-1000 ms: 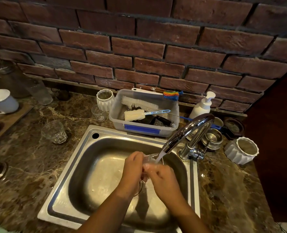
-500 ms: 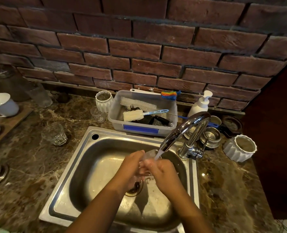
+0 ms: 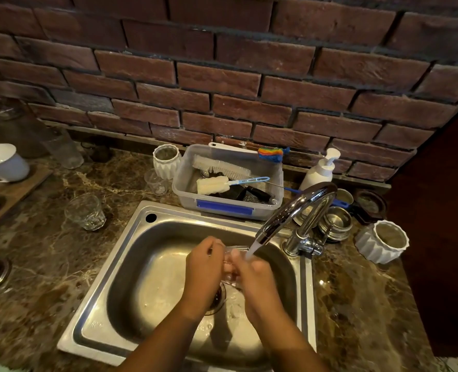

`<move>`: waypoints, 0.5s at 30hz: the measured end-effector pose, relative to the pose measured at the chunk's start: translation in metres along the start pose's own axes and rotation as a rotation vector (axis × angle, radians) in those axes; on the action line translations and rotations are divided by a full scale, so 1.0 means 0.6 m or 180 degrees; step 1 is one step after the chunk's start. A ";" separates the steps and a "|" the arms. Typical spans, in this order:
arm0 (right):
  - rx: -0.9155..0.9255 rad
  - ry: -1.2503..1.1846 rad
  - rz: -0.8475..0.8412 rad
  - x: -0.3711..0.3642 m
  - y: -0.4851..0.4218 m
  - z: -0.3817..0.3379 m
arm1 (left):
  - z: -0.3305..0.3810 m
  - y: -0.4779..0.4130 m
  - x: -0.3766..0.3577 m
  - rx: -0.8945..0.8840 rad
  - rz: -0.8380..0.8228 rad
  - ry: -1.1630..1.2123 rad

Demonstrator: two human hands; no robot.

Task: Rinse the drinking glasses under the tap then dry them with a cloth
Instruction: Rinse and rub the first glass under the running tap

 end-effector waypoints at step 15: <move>0.0330 0.1253 -0.0466 0.017 0.000 -0.101 | 0.021 0.064 -0.040 0.1477 -0.2811 0.1999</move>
Point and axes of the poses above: each hand's wrist, its own y-axis away from the middle knuckle, its own x-axis out of the back of the hand, z = x × y, the point moved 5 cm from there along -y, towards the middle knuckle, and after that the axes turned 6 degrees about -y, right-handed, at the moved point
